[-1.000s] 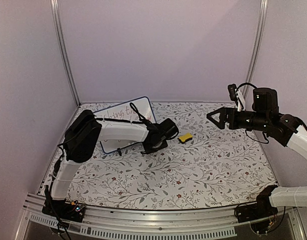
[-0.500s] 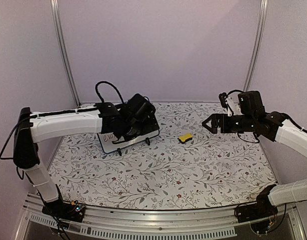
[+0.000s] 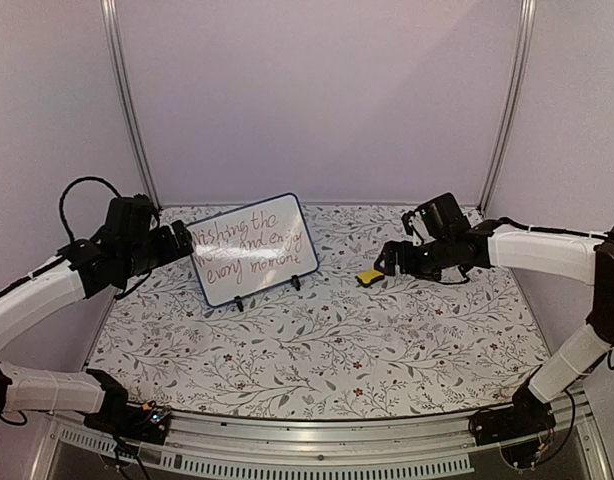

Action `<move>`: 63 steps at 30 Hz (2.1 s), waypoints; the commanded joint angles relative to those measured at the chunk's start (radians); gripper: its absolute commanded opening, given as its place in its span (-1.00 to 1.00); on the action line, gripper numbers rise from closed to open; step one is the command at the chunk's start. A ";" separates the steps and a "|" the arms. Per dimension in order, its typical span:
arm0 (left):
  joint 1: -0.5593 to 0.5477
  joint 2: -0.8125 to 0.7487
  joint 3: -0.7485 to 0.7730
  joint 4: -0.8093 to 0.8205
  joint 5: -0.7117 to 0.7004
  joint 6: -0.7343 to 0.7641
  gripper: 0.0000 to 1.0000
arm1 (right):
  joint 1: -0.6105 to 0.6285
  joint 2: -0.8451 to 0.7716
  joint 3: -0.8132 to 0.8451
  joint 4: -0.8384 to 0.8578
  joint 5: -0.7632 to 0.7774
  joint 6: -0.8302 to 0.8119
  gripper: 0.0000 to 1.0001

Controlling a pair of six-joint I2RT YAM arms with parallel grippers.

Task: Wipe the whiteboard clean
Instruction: Pick up the whiteboard eraser from the center of the board.

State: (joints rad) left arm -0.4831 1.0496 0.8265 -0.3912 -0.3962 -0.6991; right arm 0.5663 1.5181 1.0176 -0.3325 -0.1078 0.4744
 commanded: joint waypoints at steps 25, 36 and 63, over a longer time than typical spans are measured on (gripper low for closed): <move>0.238 0.219 0.112 0.162 0.418 0.298 0.99 | 0.089 0.503 0.324 0.035 0.119 0.309 0.98; 0.259 0.228 0.100 0.174 0.444 0.294 0.99 | 0.089 0.614 0.477 -0.047 0.225 0.287 0.98; 0.258 0.225 0.092 0.176 0.448 0.278 0.99 | 0.089 0.725 0.521 -0.038 0.278 0.030 0.39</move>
State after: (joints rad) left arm -0.2371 1.2835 0.9321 -0.2363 0.0425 -0.4187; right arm 0.6491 2.2082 1.5627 -0.3664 0.2066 0.5793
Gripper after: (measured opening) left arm 0.996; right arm 0.699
